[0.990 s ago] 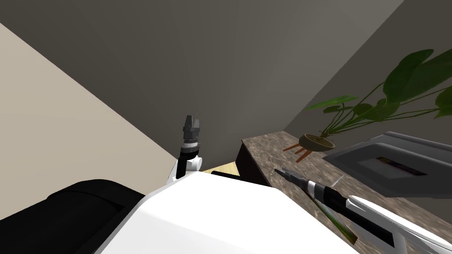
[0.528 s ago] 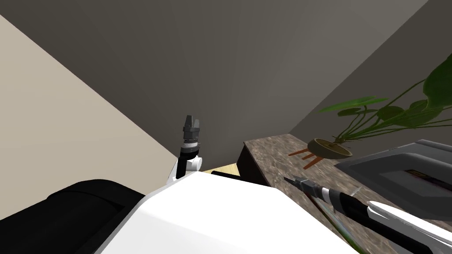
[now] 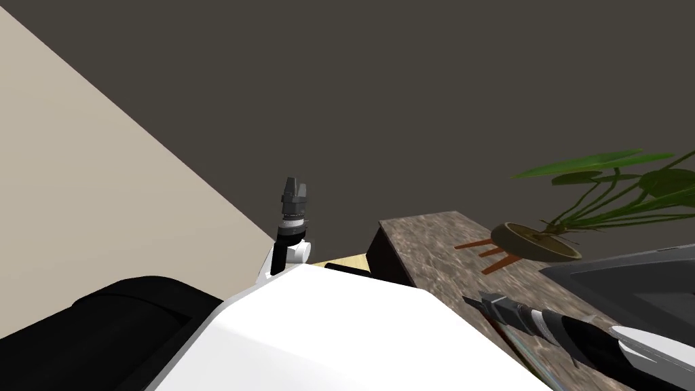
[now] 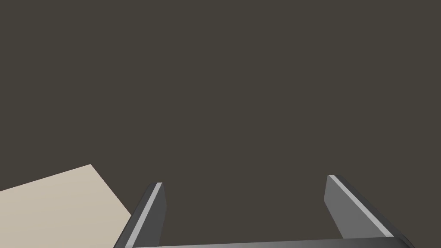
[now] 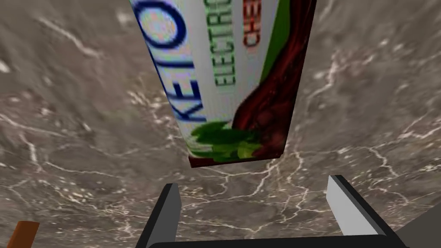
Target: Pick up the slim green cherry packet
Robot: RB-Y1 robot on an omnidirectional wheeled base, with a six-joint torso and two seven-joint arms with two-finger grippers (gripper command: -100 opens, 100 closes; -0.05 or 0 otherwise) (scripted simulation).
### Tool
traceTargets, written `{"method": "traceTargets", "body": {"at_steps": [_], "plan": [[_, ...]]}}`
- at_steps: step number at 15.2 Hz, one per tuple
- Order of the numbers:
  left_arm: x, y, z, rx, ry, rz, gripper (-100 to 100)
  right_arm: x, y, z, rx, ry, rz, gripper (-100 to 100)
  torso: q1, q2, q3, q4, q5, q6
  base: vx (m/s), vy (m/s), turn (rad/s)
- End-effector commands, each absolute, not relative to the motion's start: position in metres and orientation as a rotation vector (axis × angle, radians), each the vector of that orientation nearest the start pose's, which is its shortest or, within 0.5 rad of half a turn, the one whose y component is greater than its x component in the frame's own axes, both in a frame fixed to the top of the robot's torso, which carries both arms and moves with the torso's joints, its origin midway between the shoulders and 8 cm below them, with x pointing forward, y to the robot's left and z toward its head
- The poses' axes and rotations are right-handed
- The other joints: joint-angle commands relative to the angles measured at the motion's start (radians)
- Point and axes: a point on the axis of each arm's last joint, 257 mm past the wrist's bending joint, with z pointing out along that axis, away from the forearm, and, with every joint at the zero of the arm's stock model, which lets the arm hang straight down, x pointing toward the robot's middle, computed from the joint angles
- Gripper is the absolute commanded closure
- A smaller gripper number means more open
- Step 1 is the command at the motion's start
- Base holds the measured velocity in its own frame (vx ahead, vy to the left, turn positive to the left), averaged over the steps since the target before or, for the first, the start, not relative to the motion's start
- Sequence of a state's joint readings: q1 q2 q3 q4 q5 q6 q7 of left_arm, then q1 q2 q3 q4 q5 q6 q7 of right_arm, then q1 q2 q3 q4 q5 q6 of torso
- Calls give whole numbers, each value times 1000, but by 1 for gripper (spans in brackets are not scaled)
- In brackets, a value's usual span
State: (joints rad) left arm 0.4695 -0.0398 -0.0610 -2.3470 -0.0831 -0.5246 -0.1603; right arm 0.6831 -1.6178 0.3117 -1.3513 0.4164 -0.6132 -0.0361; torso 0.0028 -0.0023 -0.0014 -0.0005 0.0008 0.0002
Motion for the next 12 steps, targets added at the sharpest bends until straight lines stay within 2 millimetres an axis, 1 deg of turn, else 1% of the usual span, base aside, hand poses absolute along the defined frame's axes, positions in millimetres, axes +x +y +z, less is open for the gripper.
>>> {"method": "traceTargets", "body": {"at_steps": [1, 2, 3, 4, 5, 7, 8, 10, 12], "plan": [[329, 248, 68, -492, 574, -1191, 0, 156, -604, -333, -416, 2775, 114, -100, 0, 0, 0, 0, 0, 0, 20, 24, 68], [329, 248, 68, -492, 574, -1191, 0, 136, -616, -334, -426, 2831, 89, -100, 0, 1, 0, 0, 0, 0, 12, 34, 103], [329, 248, 68, -492, 574, -1191, 0, 136, -616, -333, -427, 2831, 88, -100, 1, 1, 1, 0, 0, 0, 6, 35, 64], [329, 248, 68, -492, 574, -1191, 0, 116, -627, -333, -435, 2885, 67, -100, 1, 2, 1, 0, 0, 0, 3, 39, 49], [329, 248, 68, -492, 574, -1191, 0, 116, -627, -333, -435, 2885, 67, -100, 2, 2, 1, 0, 1, 0, 2, 34, 35], [329, 248, 68, -492, 574, -1191, 0, 79, -644, -331, -443, 2982, 35, -100, 2, 3, 1, 1, 0, 0, -2, 37, 48], [329, 248, 68, -492, 574, -1191, 0, 79, -644, -331, -443, 2982, 35, -100, 2, 3, 2, 1, 0, 0, -2, 36, 39], [329, 248, 68, -492, 574, -1191, 0, 48, -655, -329, -445, 3057, 15, -100, 1, 3, 2, 1, 0, 0, -2, 26, 27], [329, 248, 68, -492, 574, -1191, 0, 48, -655, -329, -445, 3057, 15, -100, 1, 3, 2, 1, 0, 0, -2, 14, 10]]}}
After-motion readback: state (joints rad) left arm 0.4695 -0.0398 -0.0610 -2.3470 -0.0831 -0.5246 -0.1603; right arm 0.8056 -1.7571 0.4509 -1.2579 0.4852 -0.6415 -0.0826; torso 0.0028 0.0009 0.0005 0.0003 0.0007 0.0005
